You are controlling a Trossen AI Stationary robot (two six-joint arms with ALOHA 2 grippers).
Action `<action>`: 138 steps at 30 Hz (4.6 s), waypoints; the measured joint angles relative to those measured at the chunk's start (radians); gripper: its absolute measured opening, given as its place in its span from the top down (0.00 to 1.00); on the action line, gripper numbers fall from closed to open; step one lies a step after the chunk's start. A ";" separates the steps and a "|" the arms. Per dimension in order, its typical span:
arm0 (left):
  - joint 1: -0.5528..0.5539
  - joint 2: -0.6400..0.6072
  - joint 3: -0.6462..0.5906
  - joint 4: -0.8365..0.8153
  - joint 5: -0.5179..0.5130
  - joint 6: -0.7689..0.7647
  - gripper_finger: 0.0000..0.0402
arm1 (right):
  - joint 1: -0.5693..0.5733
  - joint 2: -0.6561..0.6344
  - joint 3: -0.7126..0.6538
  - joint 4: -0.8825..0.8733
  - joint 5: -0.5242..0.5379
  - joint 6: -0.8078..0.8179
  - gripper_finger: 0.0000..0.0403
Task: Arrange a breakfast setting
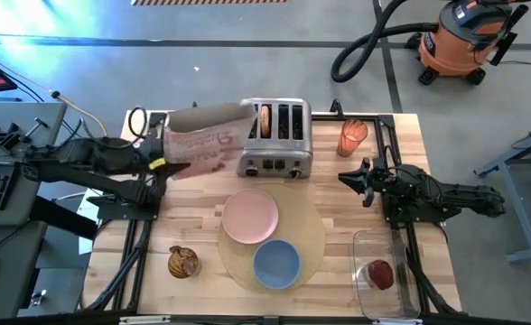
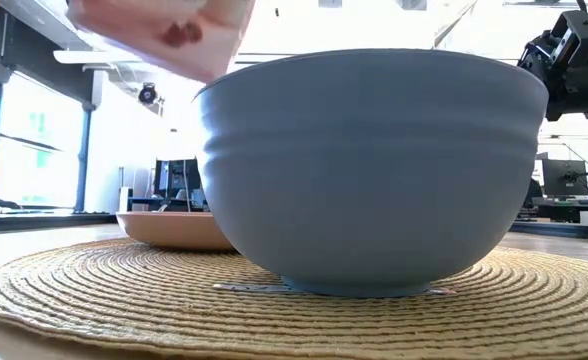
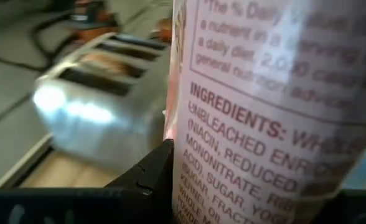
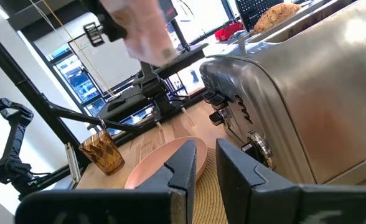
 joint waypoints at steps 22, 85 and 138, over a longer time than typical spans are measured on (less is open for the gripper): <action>0.000 0.060 0.028 0.107 0.442 0.148 0.70 | 0.000 0.000 0.000 0.000 0.000 0.000 0.89; -0.374 0.643 0.400 -0.174 -0.296 1.112 0.70 | 0.000 0.000 0.000 0.000 0.000 0.000 0.89; -0.436 0.790 0.400 -0.171 -0.654 1.311 0.70 | 0.000 0.000 0.000 0.000 0.000 0.000 0.89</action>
